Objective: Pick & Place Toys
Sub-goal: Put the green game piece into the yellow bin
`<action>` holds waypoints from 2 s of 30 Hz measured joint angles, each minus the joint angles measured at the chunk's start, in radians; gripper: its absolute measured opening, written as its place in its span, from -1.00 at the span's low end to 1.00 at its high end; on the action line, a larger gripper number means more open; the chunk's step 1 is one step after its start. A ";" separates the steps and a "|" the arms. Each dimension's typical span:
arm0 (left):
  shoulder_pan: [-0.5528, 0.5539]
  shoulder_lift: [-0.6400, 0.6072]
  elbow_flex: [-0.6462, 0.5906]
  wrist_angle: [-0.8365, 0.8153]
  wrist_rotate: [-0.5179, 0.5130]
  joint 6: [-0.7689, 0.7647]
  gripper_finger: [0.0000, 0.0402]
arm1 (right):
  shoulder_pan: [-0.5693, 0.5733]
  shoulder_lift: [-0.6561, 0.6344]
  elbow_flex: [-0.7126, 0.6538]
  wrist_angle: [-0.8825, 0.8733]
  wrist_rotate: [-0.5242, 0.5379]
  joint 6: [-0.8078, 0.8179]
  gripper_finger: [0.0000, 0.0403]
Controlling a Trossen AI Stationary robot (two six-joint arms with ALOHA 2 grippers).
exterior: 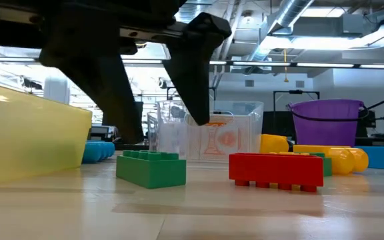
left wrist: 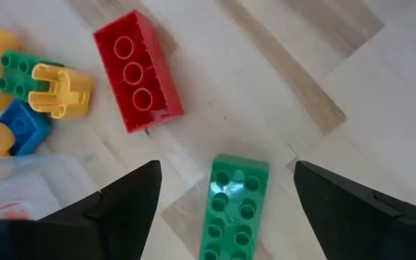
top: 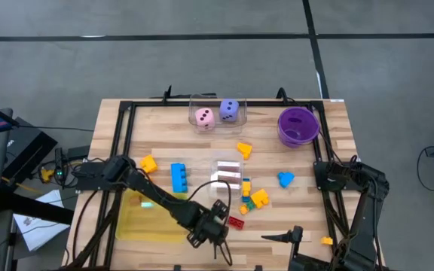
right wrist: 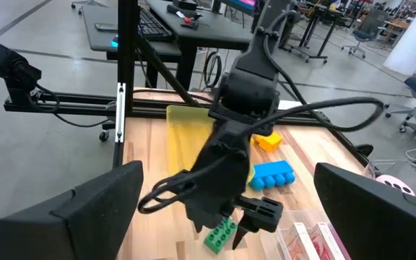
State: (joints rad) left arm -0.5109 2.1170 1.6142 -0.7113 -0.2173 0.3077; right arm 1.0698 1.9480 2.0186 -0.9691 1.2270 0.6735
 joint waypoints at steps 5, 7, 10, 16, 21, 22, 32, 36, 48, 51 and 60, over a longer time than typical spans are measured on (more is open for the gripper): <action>0.018 0.000 -0.028 0.024 0.078 0.001 0.50 | 0.000 0.000 0.000 -0.004 0.000 0.000 0.99; 0.018 0.000 -0.040 0.029 0.073 0.001 0.50 | 0.000 0.000 0.000 -0.004 0.000 0.000 0.99; 0.018 0.000 -0.060 0.058 0.065 0.002 0.50 | 0.000 0.000 0.000 -0.004 0.000 0.000 0.99; 0.018 0.000 -0.094 0.080 0.056 0.002 0.50 | 0.000 0.000 0.000 -0.004 0.000 0.000 0.99; 0.025 0.000 -0.102 0.077 0.061 0.002 0.50 | 0.000 0.000 0.000 -0.007 0.000 0.000 0.99; 0.028 0.000 -0.103 0.073 0.071 0.002 0.50 | 0.000 0.000 0.000 -0.007 0.000 0.000 0.99; 0.032 0.000 -0.103 0.050 0.092 -0.002 0.50 | 0.000 0.000 0.000 -0.007 0.000 0.000 0.99; 0.032 0.000 -0.103 0.034 0.093 -0.017 0.50 | 0.000 0.000 0.000 -0.007 -0.001 0.000 0.99; 0.032 0.000 -0.103 0.022 0.105 -0.018 0.50 | 0.000 0.000 0.000 -0.007 -0.001 0.000 0.99; 0.032 0.000 -0.103 0.020 0.111 -0.020 0.49 | 0.000 0.000 0.000 -0.007 -0.001 0.000 0.99; 0.032 0.000 -0.103 0.020 0.111 -0.024 0.13 | 0.000 0.000 0.000 -0.007 -0.001 0.000 0.99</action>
State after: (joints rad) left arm -0.4793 2.1170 1.5108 -0.6918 -0.1066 0.2832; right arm 1.0702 1.9480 2.0183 -0.9760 1.2263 0.6735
